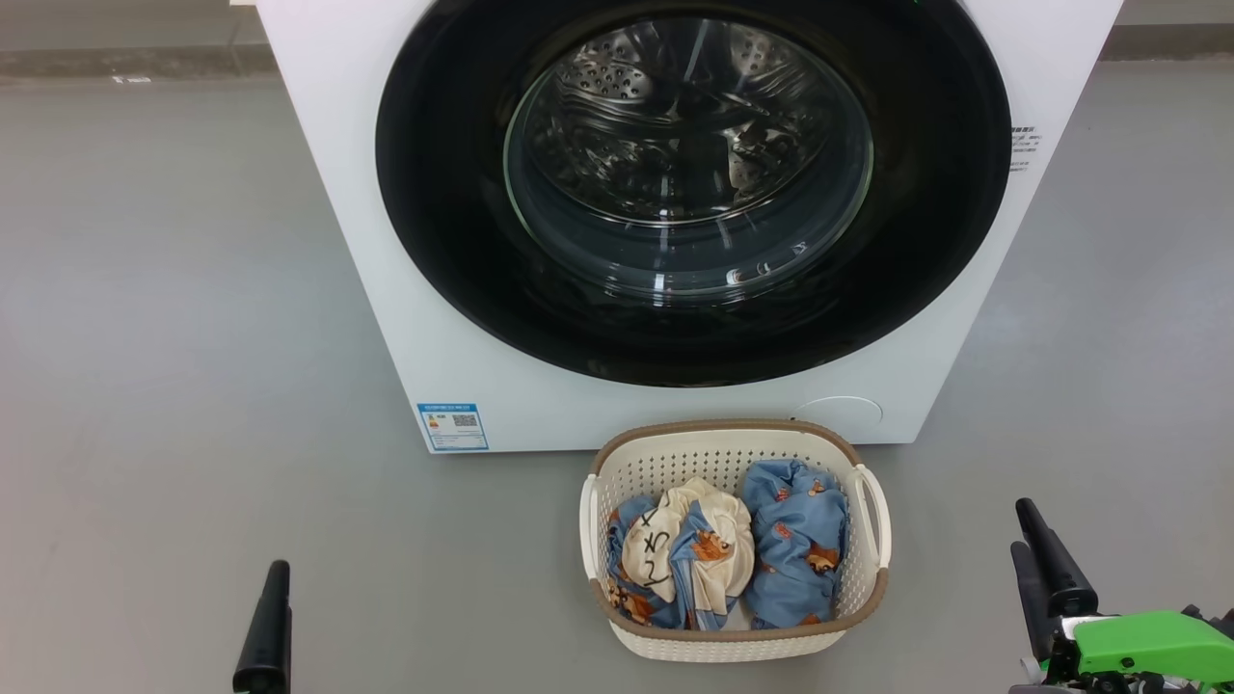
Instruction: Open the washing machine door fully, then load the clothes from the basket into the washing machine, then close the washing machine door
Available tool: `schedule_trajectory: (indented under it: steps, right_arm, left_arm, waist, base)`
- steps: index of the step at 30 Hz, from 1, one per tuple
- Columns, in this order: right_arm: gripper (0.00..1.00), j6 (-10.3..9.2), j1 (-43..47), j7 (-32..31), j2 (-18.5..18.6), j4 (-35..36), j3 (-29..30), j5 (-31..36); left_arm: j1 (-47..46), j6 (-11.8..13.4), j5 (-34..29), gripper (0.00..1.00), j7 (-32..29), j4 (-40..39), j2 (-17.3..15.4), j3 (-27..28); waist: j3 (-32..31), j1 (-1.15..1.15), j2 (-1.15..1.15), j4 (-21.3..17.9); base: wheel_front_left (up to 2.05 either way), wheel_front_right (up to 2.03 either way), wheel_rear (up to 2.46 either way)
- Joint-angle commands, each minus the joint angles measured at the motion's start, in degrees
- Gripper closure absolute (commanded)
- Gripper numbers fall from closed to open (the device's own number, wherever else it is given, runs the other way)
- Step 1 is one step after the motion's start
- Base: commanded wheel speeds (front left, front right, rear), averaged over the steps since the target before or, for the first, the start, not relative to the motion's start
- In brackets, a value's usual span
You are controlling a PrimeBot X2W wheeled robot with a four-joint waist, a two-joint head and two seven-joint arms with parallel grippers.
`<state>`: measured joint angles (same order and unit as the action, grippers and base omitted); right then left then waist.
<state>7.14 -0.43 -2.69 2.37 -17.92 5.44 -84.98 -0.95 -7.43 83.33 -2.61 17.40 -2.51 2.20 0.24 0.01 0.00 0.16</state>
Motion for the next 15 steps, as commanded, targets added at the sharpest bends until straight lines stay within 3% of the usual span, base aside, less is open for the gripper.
schedule_trajectory:
  steps: [1, 15]
  right_arm:
    - [0.00, 0.07, -2.27, 0.75, 1.36, 1.84, -0.94, 1.84]
    - [0.00, 0.11, -3.28, 2.96, 3.09, 2.35, -3.52, 11.82]
  left_arm:
    - [-2.20, -0.02, -2.31, 0.00, 0.78, -2.06, -0.93, 0.25]
    - [-2.81, -0.02, -13.32, 0.00, 2.98, -2.91, -1.16, -0.34]
  waist:
    - [0.00, 0.00, 0.00, 0.02]
    - [-0.07, 0.00, 0.00, 0.24]
  base:
    - [0.00, 0.00, 0.00]
    - [0.00, 0.00, 0.00]
